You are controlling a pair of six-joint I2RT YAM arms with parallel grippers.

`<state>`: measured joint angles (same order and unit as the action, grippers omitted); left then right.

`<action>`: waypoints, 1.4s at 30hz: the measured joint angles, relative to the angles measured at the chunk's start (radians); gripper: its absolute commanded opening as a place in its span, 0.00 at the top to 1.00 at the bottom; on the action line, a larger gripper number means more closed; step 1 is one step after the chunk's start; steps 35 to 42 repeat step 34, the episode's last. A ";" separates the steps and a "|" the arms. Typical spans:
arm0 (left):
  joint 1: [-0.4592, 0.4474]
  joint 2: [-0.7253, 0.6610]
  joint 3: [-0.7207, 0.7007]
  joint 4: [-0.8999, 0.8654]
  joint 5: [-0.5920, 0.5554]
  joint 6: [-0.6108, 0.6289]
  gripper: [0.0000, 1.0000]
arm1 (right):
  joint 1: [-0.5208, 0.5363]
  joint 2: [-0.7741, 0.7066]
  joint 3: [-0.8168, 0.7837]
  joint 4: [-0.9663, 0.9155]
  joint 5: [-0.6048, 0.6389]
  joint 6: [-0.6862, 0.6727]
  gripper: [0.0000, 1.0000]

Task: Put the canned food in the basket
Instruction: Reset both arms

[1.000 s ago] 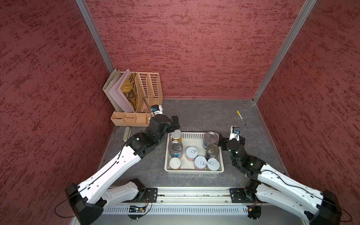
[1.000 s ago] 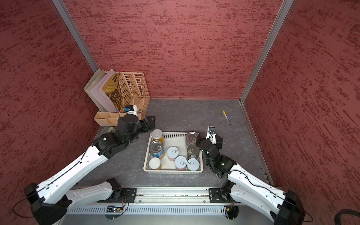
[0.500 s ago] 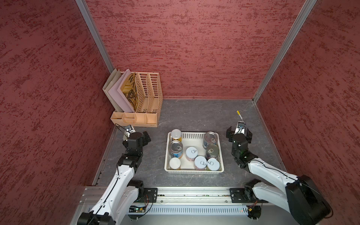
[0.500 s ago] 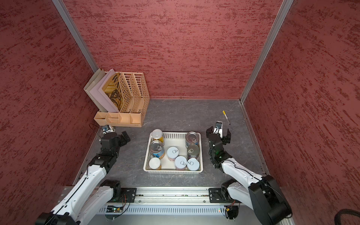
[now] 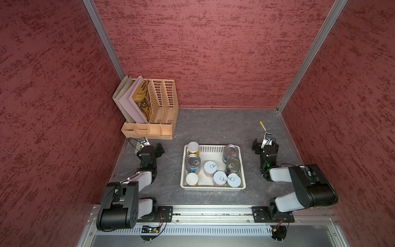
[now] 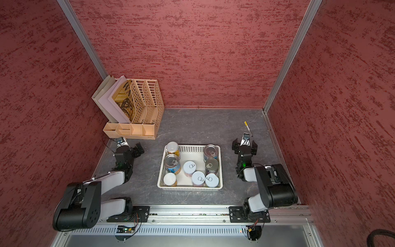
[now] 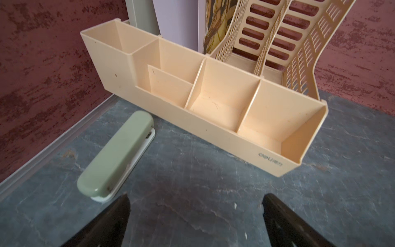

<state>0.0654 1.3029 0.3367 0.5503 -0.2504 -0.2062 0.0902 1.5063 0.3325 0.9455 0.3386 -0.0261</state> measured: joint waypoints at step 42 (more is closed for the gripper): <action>-0.017 0.241 0.034 0.323 0.321 0.202 0.00 | -0.014 0.047 0.020 0.015 -0.126 0.003 0.01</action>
